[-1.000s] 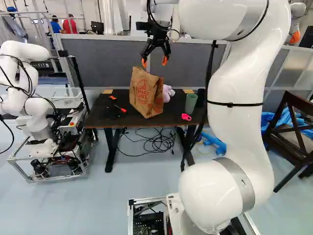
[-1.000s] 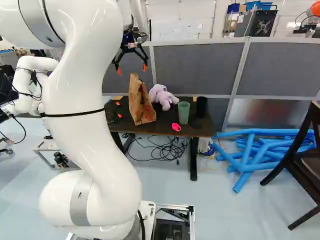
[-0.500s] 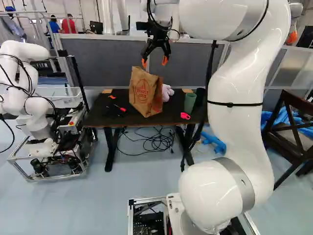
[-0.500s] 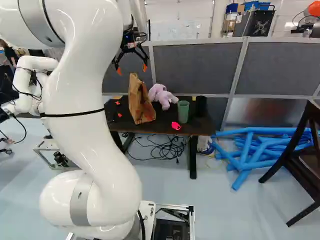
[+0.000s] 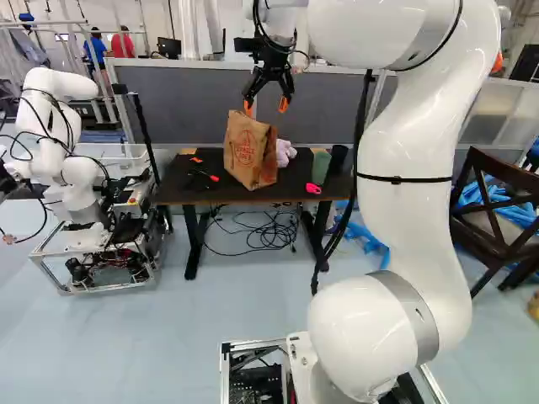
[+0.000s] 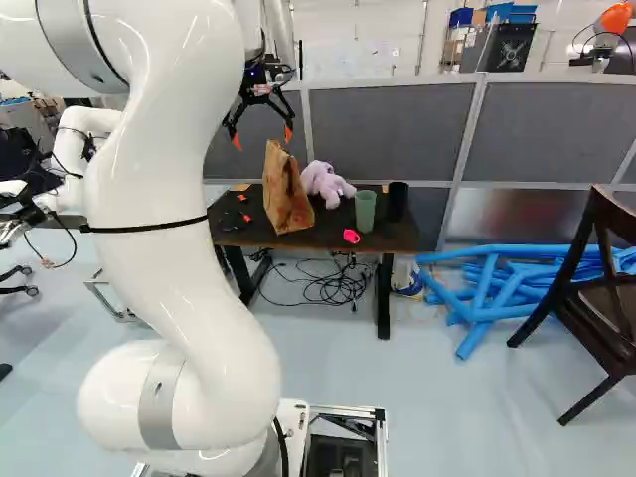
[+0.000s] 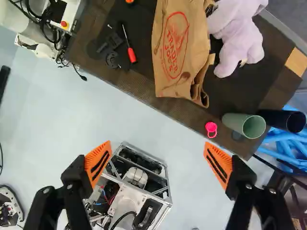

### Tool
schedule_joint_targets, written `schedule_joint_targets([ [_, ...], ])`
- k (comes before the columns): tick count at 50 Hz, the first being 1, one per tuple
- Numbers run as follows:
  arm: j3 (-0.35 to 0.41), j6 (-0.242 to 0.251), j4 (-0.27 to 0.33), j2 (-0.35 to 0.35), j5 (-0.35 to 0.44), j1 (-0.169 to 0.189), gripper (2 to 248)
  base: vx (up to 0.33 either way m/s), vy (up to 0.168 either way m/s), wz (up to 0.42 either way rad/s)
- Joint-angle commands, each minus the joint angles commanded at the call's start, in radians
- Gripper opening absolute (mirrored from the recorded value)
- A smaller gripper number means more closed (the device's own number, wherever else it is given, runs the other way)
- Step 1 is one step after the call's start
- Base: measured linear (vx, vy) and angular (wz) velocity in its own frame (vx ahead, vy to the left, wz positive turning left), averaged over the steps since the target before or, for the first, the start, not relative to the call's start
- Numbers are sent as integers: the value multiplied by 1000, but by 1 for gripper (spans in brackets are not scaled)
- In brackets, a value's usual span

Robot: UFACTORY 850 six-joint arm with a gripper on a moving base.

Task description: Pick up the bag on the ground and place it on the table

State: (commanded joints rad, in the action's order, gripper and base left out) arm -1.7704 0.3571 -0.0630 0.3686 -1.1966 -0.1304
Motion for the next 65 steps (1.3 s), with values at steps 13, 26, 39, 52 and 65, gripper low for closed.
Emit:
schedule_joint_targets([
  [13, 0, 0, 0, 0, 0, 0, 247, -195, 2, 11],
  [26, 0, 0, 0, 0, 0, 0, 247, -191, 2, 13],
  [39, 0, 0, 0, 0, 0, 0, 247, -51, 1, 7],
  [52, 0, 0, 0, 0, 0, 0, 247, 4, 0, -2],
  [65, 0, 0, 0, 0, 0, 0, 247, 0, 0, 0],
])
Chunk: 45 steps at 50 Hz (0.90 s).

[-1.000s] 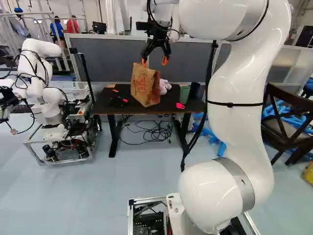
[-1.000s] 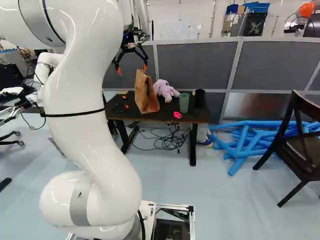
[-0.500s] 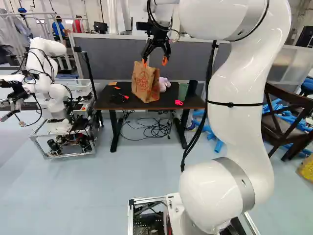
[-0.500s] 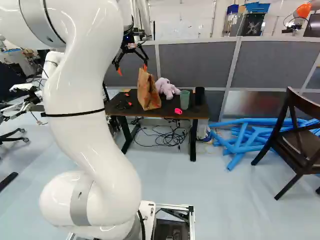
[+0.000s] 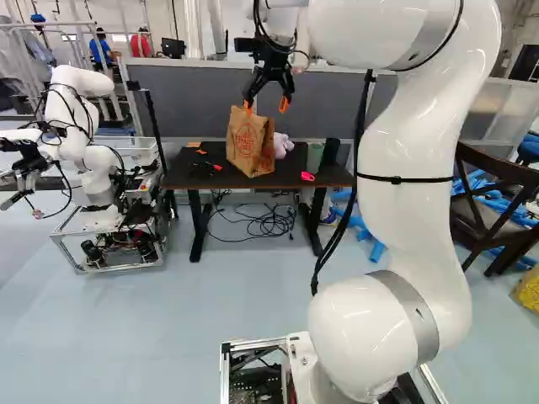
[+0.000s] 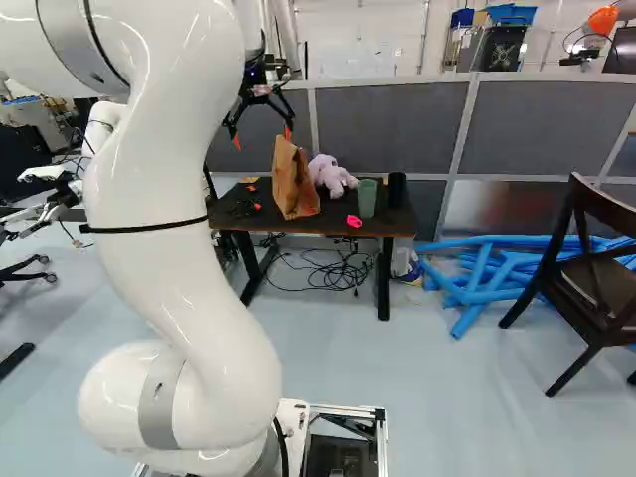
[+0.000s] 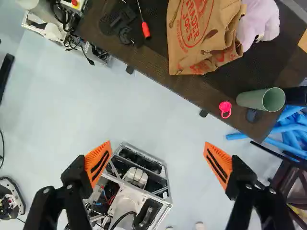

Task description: Pick up the bag on the ground and place it on the table

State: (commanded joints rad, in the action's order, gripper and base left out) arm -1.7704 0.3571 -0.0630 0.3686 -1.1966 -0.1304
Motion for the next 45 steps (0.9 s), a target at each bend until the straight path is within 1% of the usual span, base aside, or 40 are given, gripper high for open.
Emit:
schedule_joint_targets([
  [23, 14, -3, 1, -5, 17, 1, 247, 0, 0, 0],
  [45, 72, -15, 3, -28, 88, 6, 247, 0, 0, 0],
])
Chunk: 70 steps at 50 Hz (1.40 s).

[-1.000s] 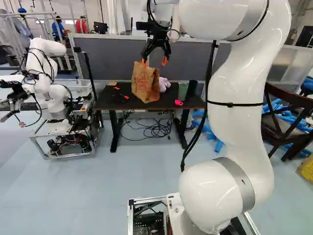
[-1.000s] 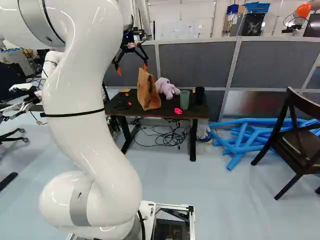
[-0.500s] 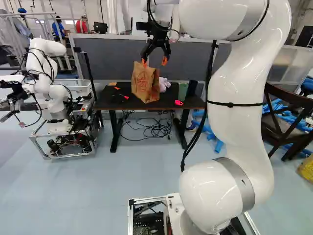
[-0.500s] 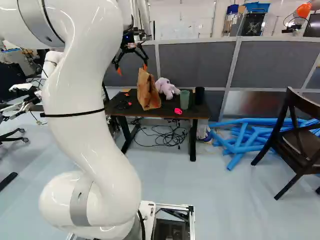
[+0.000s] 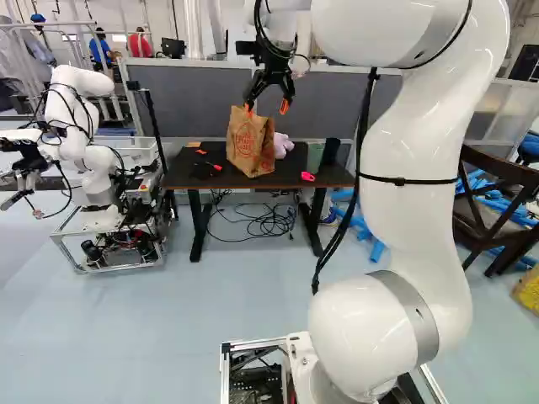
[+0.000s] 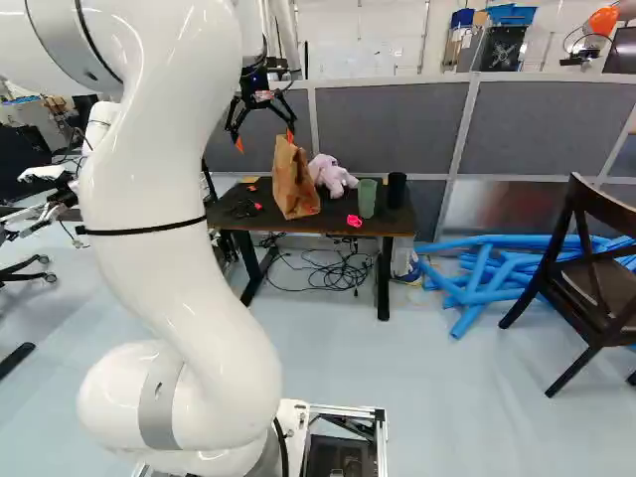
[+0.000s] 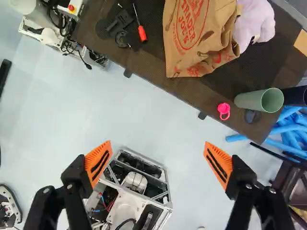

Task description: Pick up the bag on the ground and place it on the table

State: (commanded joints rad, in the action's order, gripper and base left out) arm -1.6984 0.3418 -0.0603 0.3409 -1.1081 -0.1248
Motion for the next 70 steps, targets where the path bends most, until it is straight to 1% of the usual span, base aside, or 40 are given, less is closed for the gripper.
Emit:
schedule_joint_targets([
  [18, 80, -17, 3, -31, 98, 6, 247, 0, 0, 0],
  [35, 182, -39, 7, -70, 224, 14, 247, 0, 0, 0],
  [53, 319, -68, 12, -123, 393, 25, 247, 0, 0, 0],
  [70, 478, -101, 18, -184, 587, 37, 247, 0, 0, 0],
])
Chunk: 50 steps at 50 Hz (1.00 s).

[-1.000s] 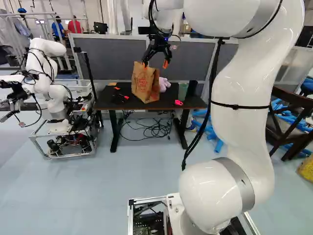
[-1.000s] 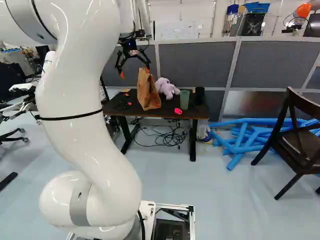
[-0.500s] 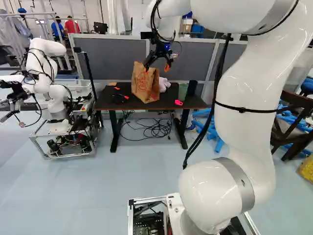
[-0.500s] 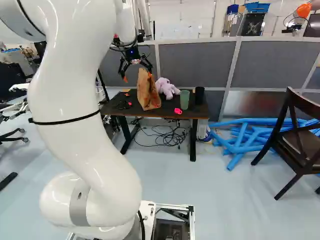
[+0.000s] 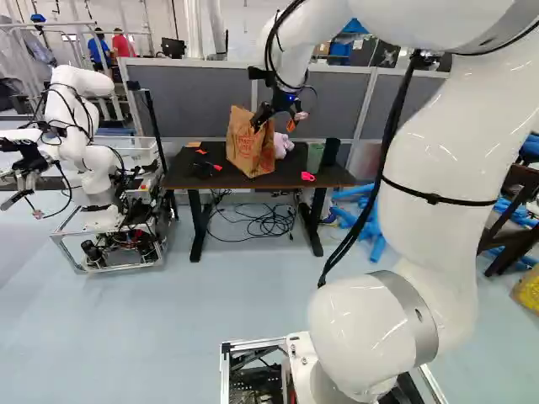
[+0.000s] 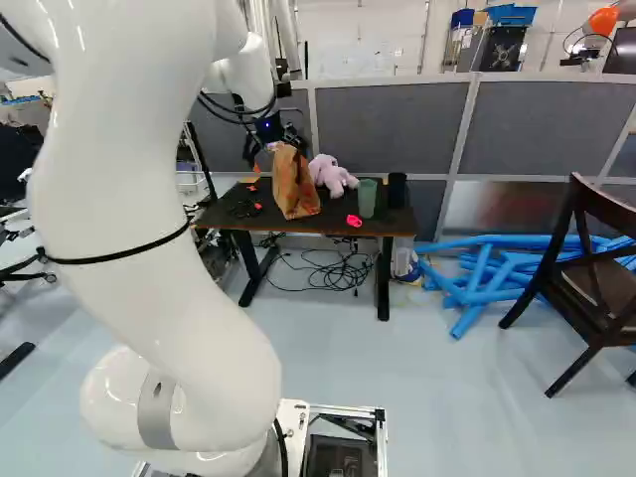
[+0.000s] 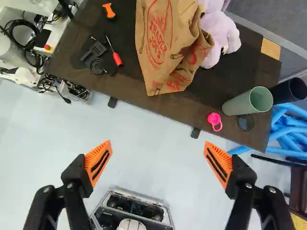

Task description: Pick up the bag on the ground and place it on the table

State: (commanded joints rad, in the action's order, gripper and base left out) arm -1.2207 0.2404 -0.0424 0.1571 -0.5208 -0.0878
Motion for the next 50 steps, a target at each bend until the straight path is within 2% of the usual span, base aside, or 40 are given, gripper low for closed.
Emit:
schedule_joint_targets([
  [50, 551, -117, 21, -212, 678, 43, 247, 0, 0, 0],
])
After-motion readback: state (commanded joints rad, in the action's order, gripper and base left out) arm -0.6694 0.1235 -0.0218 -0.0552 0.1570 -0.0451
